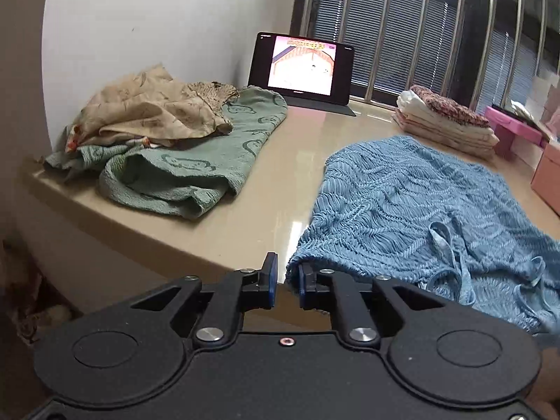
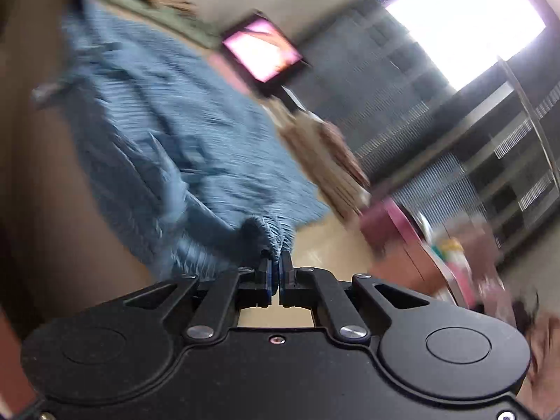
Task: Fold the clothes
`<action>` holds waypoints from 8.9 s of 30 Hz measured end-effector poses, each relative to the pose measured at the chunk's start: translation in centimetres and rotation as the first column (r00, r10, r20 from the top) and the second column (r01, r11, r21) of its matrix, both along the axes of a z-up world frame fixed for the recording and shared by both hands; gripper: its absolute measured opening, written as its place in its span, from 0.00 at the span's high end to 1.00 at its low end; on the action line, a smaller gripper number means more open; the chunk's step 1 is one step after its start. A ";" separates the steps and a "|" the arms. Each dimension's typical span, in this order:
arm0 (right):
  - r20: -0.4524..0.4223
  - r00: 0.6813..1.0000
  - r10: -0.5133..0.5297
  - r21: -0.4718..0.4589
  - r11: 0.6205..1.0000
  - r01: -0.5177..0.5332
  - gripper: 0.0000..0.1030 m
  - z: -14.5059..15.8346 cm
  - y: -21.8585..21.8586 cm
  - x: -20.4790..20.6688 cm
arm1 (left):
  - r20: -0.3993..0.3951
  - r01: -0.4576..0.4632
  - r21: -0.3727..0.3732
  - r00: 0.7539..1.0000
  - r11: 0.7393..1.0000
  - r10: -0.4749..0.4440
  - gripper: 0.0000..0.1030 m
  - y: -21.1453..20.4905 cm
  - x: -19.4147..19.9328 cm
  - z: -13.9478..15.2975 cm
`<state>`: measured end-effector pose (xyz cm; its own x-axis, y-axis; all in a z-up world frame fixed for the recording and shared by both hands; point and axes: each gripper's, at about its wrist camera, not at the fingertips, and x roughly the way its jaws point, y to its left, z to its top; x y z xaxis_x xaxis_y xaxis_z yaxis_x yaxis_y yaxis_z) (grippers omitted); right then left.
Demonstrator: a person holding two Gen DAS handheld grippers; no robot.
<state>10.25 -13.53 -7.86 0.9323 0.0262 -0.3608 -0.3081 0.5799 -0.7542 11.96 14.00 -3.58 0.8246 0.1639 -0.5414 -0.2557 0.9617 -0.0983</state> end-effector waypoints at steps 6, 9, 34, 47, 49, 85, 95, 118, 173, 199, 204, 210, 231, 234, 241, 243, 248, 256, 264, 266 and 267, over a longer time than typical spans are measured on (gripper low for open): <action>-0.034 0.999 -0.037 0.070 0.997 0.039 0.83 0.0 -0.4 0.1 | -0.015 0.049 0.075 0.999 0.996 -0.048 0.87 -1.1 -0.1 0.2; -0.008 0.999 -0.050 0.054 0.997 0.050 0.70 0.5 -0.3 0.9 | -0.019 0.061 0.089 0.998 0.994 -0.060 0.87 -1.5 0.0 0.2; -0.229 0.963 -0.144 0.401 0.887 0.228 0.70 3.1 -4.5 4.5 | -0.036 0.114 0.191 0.993 0.975 -0.109 0.86 -2.4 0.5 0.0; -0.109 0.994 -0.017 -0.133 0.991 0.002 0.77 1.0 0.7 5.4 | -0.040 0.133 0.227 0.991 0.965 -0.128 0.86 -2.8 0.4 -0.1; -0.154 0.988 -0.021 -0.048 0.999 0.014 0.95 1.8 0.4 6.0 | -0.044 0.140 0.239 0.990 0.961 -0.133 0.86 -2.9 0.3 -0.1; -0.457 0.877 0.145 0.886 -0.013 0.464 0.94 3.3 -15.9 8.1 | -0.031 0.209 0.253 0.978 0.945 -0.208 0.93 -6.0 -1.8 -0.7; -0.366 0.917 -0.156 0.638 0.675 0.370 0.92 5.3 -9.1 6.9 | 0.022 0.165 0.255 0.984 0.953 -0.176 0.93 -4.6 -1.3 0.6; -0.289 0.936 -0.198 0.561 0.757 0.334 0.98 9.0 -8.9 5.0 | 0.078 0.131 0.114 0.987 0.985 -0.140 0.93 -1.4 -1.3 4.5; -0.022 0.954 -0.299 0.534 0.803 0.264 0.98 48.1 -9.0 28.7 | 0.111 0.126 0.527 0.970 0.841 -0.215 0.94 -8.0 25.2 43.0; -0.092 0.936 -0.341 0.515 0.788 0.338 0.98 46.0 -7.5 34.5 | 0.074 0.112 0.505 0.982 0.856 -0.172 0.94 -6.8 31.4 41.2; -0.024 0.936 -0.352 0.540 0.783 0.308 0.98 47.5 -7.4 35.9 | 0.161 0.070 0.493 0.972 0.867 -0.170 0.94 -6.3 32.3 43.1; 0.009 0.961 -0.277 0.517 0.824 0.233 0.98 42.9 -7.5 33.6 | 0.179 0.109 0.531 0.955 0.840 -0.237 0.94 -6.4 28.3 38.0; -0.409 0.895 -0.178 0.557 0.729 0.399 0.97 9.0 -10.9 9.7 | -0.122 0.296 0.236 0.954 0.926 -0.274 0.94 -4.9 5.5 4.7; -0.424 0.887 -0.185 0.587 0.689 0.424 0.97 8.5 -11.8 9.1 | -0.121 0.286 0.213 0.956 0.934 -0.266 0.94 -4.8 4.9 4.0; -0.441 0.878 -0.185 0.592 0.675 0.440 0.96 7.4 -12.7 9.2 | -0.128 0.313 0.205 0.948 0.927 -0.291 0.93 -5.6 3.9 3.1; -0.459 0.871 -0.176 0.590 0.673 0.447 0.94 7.1 -12.8 9.2 | -0.135 0.327 0.202 0.943 0.923 -0.304 0.93 -5.9 3.7 2.9; -0.518 0.843 -0.145 0.607 0.631 0.482 0.53 7.2 -14.0 8.9 | -0.141 0.340 0.204 0.938 0.918 -0.316 0.93 -6.2 3.3 2.4; -0.464 0.884 0.059 0.755 0.549 0.360 0.45 14.2 -15.5 8.6 | -0.137 0.364 0.180 0.929 0.914 -0.343 0.92 -5.4 2.9 1.8; -0.354 0.870 0.344 0.703 0.711 0.005 0.43 24.1 -4.0 17.0 | -0.149 0.426 0.249 0.904 0.870 -0.400 0.92 -5.5 2.5 0.7; -0.383 0.833 0.398 0.673 0.738 -0.043 0.43 24.9 1.0 20.5 | -0.150 0.435 0.255 0.900 0.863 -0.409 0.92 -5.5 2.5 0.6; -0.407 0.817 0.409 0.650 0.758 -0.055 0.43 24.8 3.7 22.2 | -0.153 0.440 0.256 0.897 0.860 -0.414 0.92 -5.5 2.7 0.7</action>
